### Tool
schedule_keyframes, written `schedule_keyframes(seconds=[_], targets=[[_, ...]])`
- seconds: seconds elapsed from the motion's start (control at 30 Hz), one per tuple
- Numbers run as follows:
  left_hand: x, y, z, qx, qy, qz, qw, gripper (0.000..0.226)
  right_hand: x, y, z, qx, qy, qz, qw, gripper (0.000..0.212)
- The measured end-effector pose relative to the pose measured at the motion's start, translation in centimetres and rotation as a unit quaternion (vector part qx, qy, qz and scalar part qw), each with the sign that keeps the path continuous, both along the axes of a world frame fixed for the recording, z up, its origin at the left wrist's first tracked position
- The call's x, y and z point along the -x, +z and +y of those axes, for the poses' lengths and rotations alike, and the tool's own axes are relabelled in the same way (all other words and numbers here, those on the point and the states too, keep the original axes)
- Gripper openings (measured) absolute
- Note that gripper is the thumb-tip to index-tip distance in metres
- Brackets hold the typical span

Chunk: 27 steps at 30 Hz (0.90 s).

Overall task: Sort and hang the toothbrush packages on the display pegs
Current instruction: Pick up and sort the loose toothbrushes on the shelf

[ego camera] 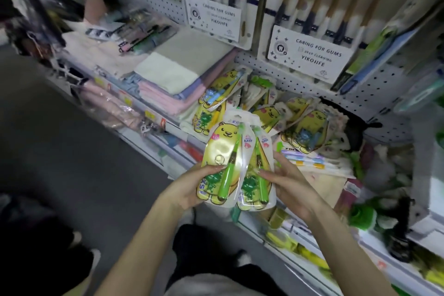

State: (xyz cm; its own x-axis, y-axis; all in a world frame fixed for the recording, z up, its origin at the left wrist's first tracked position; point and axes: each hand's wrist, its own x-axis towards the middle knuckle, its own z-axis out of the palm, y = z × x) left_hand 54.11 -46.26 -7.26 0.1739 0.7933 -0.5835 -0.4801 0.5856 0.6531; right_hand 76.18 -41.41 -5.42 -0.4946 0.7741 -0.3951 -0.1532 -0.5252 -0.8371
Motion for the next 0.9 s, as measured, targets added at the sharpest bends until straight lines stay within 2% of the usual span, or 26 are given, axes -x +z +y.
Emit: schedule_keyframes(seconds=[0.13,0.37,0.53,0.67,0.8,0.9], targets=[[0.6,0.9,0.5,-0.020,0.026,0.014,0.999,0.039,-0.5,0.1,-0.8,-0.027,0.057,-0.063,0.996,0.068],[2.6,2.7,0.8,-0.089,0.067,0.066,0.992,0.036,1.8,0.9,-1.1,-0.057,0.022,-0.049,0.997,0.067],[7.1,4.5,0.4,-0.112,0.086,0.071,0.987,0.043,6.8,1.9,-1.0,-0.057,0.002,-0.030,0.998,0.055],[12.2,5.6,-1.1,-0.135,0.100,0.063,0.984,0.049,12.0,2.9,-0.7,-0.006,0.019,0.008,1.000,0.050],[17.8,6.2,-2.2,-0.149,0.121,0.072,0.979,0.053,17.8,3.5,-0.7,0.008,0.038,0.021,0.999,0.049],[21.7,6.4,-2.3,-0.159,0.166,0.084,0.970,0.056,22.0,3.7,-0.5,-0.010,0.038,0.036,0.999,0.058]])
